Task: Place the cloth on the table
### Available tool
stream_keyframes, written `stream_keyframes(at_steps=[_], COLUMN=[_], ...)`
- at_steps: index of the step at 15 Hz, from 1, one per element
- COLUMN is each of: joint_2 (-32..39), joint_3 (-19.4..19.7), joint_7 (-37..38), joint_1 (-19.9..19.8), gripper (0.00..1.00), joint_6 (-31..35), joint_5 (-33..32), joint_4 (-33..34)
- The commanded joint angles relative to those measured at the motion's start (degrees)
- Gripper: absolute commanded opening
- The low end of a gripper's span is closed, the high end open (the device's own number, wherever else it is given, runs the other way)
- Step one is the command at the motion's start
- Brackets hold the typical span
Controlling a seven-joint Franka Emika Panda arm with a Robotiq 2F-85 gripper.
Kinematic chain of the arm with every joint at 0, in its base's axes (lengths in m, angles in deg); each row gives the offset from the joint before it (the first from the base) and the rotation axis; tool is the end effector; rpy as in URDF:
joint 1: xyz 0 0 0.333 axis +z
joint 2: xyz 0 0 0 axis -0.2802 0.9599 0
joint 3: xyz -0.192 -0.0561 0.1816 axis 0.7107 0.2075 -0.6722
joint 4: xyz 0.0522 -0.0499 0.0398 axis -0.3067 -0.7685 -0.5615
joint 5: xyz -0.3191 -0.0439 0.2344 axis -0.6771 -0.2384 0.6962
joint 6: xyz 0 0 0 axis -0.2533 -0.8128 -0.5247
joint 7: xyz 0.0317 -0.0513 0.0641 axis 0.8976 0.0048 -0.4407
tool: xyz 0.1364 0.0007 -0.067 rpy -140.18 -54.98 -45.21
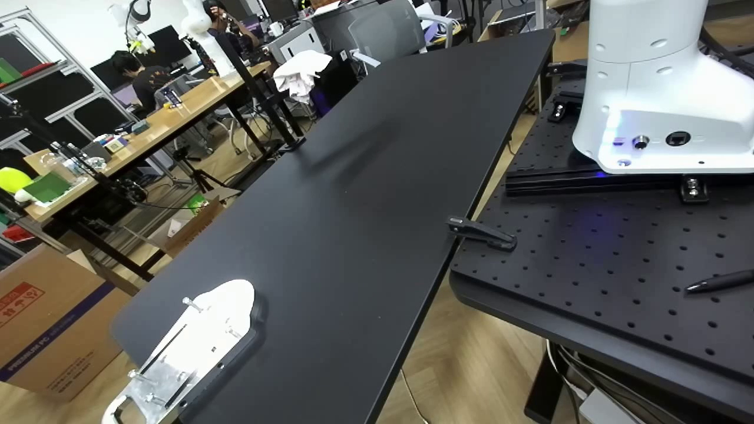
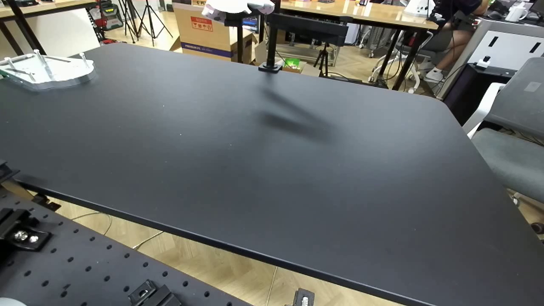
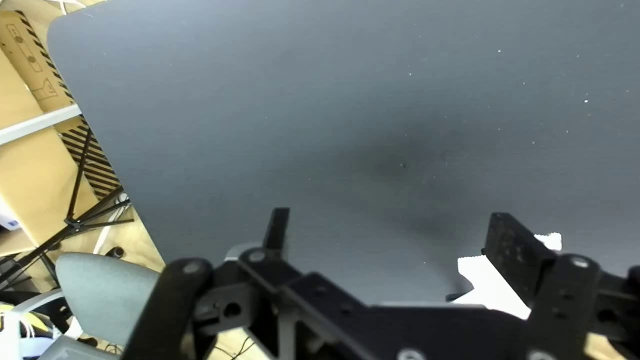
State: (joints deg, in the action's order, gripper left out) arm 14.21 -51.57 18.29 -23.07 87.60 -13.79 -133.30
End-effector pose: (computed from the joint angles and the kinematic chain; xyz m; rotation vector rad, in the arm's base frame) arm 0.4249 -0.0516 0.4631 2.9501 -0.2267 0.2249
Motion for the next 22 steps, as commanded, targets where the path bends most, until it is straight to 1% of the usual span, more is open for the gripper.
stream_keyframes(at_steps=[1, 3, 6, 10, 12, 13, 15, 17, 18, 20, 22], joint_2=[3.6, 7.3, 14.7, 24.9, 29.6, 24.6, 27.0, 26.6, 26.5, 28.3, 30.6], joint_3=[1.5, 1.8, 1.8, 1.0, 0.4, 0.6, 0.4, 0.6, 0.5, 1.1, 1.4], joint_7=[-0.1, -1.0, -4.2, -9.0, -10.4, -8.5, -8.6, -8.6, -7.1, -8.4, -8.5], joint_1=[1.0, 1.4, 3.3, 7.1, 8.4, 7.7, 8.1, 7.9, 7.6, 7.4, 7.0], gripper=[1.00, 1.00, 1.00, 1.00, 1.00, 1.00, 1.00, 1.00, 1.00, 1.00, 1.00], joint_6=[5.3, 9.1, 13.2, 14.7, 13.4, 15.5, 15.8, 15.8, 16.7, 16.5, 17.4], joint_5=[0.3, 0.5, 2.4, 7.3, 9.2, 7.6, 7.8, 7.8, 6.2, 7.2, 6.6], joint_4=[1.1, 2.0, 4.6, 10.1, 14.1, 8.4, 9.5, 9.3, 8.9, 10.3, 11.9])
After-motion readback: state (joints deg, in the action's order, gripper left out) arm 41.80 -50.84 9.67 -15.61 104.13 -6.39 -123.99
